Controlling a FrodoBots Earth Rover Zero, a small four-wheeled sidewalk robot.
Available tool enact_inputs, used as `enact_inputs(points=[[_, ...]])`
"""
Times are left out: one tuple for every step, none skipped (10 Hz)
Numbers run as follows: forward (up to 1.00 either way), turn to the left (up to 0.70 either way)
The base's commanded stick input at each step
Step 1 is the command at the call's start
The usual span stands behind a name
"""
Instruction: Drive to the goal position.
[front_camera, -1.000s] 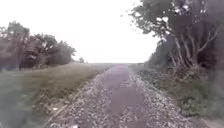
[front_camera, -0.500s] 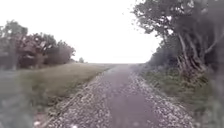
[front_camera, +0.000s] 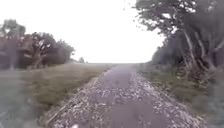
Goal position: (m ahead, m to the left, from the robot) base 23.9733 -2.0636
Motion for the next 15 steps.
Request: enact_inputs(points=[[0.85,0.00],[0.85,0.00],[0.85,0.00],[0.85,0.00],[0.85,0.00],[0.85,0.00],[0.85,0.00],[0.85,0.00],[0.85,0.00],[0.85,-0.18],[0.85,-0.29],[0.85,-0.26],[0.85,-0.11],[0.85,0.00],[0.85,0.00]])
